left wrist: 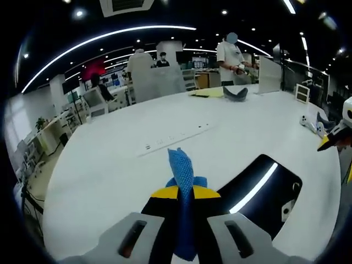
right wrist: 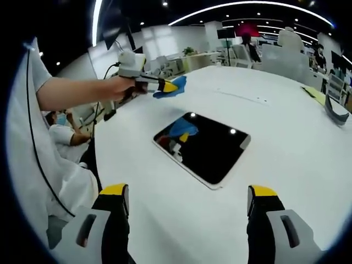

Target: Wipe the mirror surface with the cleaning cloth until all visible marks leave the cleaned area.

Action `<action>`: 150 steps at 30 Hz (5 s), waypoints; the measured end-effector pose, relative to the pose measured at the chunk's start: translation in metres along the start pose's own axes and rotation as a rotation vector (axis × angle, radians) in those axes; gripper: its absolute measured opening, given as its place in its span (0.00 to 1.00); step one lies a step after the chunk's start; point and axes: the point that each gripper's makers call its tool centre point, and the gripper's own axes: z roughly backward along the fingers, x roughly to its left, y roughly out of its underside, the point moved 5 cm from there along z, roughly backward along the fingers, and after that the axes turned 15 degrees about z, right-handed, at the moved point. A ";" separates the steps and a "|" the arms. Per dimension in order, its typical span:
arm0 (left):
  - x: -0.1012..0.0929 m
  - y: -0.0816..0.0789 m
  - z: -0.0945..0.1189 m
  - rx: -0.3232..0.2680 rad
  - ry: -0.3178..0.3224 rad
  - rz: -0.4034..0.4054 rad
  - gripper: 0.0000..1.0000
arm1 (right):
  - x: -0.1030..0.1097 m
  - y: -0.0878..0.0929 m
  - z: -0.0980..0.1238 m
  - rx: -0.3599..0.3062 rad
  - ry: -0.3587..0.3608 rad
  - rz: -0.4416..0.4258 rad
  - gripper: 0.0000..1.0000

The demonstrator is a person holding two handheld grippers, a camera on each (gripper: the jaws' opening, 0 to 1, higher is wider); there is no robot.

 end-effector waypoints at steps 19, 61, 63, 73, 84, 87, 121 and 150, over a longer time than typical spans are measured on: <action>-0.009 0.034 -0.034 0.077 0.007 0.057 0.04 | -0.011 0.005 -0.001 -0.018 0.012 -0.055 0.88; -0.035 0.056 -0.065 0.142 -0.008 -0.031 0.04 | -0.009 0.016 -0.003 -0.002 0.007 -0.077 0.87; -0.037 0.056 -0.066 0.144 -0.006 -0.032 0.04 | -0.010 0.015 -0.002 -0.006 0.010 -0.075 0.87; -0.049 0.055 -0.075 0.145 0.007 -0.039 0.04 | -0.010 0.015 -0.001 -0.016 0.021 -0.084 0.87; -0.067 0.053 -0.084 0.144 0.034 -0.057 0.04 | -0.009 0.019 0.003 -0.026 0.024 -0.108 0.87; -0.072 0.052 -0.086 0.144 0.042 -0.061 0.04 | -0.012 0.020 0.004 -0.030 0.039 -0.110 0.88; -0.147 0.051 -0.110 0.185 0.170 -0.176 0.04 | -0.014 0.025 0.010 -0.045 0.054 -0.127 0.88; -0.193 0.058 -0.114 0.175 0.251 -0.216 0.04 | -0.015 0.034 0.019 -0.035 0.068 -0.144 0.88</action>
